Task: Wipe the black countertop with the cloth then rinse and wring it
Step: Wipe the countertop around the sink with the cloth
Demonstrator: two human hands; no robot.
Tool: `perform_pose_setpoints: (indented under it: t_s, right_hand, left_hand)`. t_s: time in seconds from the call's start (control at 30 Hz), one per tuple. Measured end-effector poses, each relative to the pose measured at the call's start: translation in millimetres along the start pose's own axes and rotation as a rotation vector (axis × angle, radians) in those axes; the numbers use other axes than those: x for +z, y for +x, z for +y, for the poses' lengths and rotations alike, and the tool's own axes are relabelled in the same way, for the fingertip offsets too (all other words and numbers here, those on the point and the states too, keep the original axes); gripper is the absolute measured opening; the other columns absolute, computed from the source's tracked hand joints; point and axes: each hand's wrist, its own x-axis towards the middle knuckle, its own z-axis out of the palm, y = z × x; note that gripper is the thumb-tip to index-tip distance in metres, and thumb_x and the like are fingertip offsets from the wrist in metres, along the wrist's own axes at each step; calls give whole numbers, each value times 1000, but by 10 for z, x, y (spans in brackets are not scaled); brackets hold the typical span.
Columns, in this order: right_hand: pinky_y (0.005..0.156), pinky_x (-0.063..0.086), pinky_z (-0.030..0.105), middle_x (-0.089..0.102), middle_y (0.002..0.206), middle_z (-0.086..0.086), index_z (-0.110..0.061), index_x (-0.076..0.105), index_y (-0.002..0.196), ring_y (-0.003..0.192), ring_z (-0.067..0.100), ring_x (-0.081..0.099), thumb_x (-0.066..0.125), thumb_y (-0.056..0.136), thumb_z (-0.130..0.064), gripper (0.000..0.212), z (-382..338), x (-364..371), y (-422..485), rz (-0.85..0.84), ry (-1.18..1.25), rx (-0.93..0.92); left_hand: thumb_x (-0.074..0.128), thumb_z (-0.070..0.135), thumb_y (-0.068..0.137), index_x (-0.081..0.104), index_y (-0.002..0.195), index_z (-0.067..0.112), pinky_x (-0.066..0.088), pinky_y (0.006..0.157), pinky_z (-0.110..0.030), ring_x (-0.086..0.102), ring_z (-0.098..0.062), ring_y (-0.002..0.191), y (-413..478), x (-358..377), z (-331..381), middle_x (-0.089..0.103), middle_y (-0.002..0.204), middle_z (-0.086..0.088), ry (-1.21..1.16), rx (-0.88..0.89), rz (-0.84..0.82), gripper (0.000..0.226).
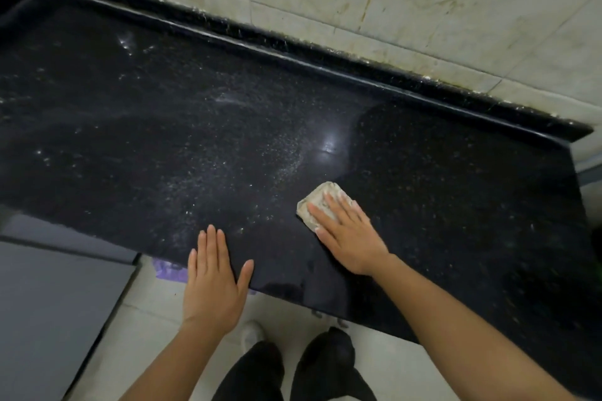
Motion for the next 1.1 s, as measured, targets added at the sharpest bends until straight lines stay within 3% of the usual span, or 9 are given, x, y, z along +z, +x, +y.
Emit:
perform_pose_setpoints:
  t_s: [0.07,0.2,0.37,0.47,0.7,0.87,0.93,1.03,1.1]
  right_hand:
    - [117,-10,36,-8,161,-2,-42,-1,150,147,18,-15,6,95,-58,58,283,-28,-118,43,-35,158]
    - [118,-9,38,-13,161,1,-39,-7,150,146,16,-17,11,101,-48,53,726,-33,-523,118,131,663]
    - [117,-13,41,-14,161,5,-37,-8,151,147,22,-16,10,102,-47,53,545,91,-770,216,307,929]
    - [115,-15,42,-16,160,8,-36,-11,150,146,25,-18,10,102,-46,54,141,202,-663,214,325,901]
    - [115,-17,43,-26,156,-2,-42,-17,146,143,23,-28,4,98,-52,53,-914,445,-402,104,231,406]
    - [114,-20,36,-24,156,-4,-46,-13,145,143,18,-25,-16,79,-60,68,-586,400,-608,-3,0,60]
    - [112,-20,33,-13,160,-1,-43,-10,147,144,17,-20,-16,79,-62,71,-263,393,-784,25,-23,153]
    - [116,-11,35,-8,161,1,-40,-12,146,146,16,-17,-9,88,-64,63,176,463,-1157,146,49,515]
    - [119,-5,38,-6,162,2,-38,-6,150,148,17,-11,5,98,-53,55,360,542,-1450,207,108,775]
  left_hand:
    - [-9,65,85,-8,147,6,-3,117,-38,-13,-21,144,-11,69,-42,-11,156,-8,27,24,21,86]
    - [8,61,91,9,148,0,8,117,-43,6,-26,145,2,166,-78,12,156,-16,21,30,37,83]
    - [15,59,91,17,146,-5,12,116,-45,16,-33,143,17,184,-91,20,153,-22,-2,66,56,85]
    - [12,60,90,12,147,-4,7,117,-44,10,-31,145,23,202,-90,14,155,-21,-15,63,64,86]
    - [11,61,88,12,147,-4,5,117,-44,9,-31,145,45,233,-100,13,156,-21,-7,63,67,88]
    - [16,60,89,20,146,-6,7,115,-44,18,-35,142,48,233,-106,21,153,-24,-2,73,77,87]
    - [15,61,90,16,147,-5,5,115,-44,14,-34,144,39,232,-113,17,154,-23,8,71,81,87]
    - [21,61,94,9,147,-3,3,117,-44,7,-32,145,36,207,-88,9,156,-21,-9,66,75,84]
    - [26,56,94,9,147,-3,5,117,-45,6,-32,145,38,189,-76,8,156,-21,-21,67,71,82]
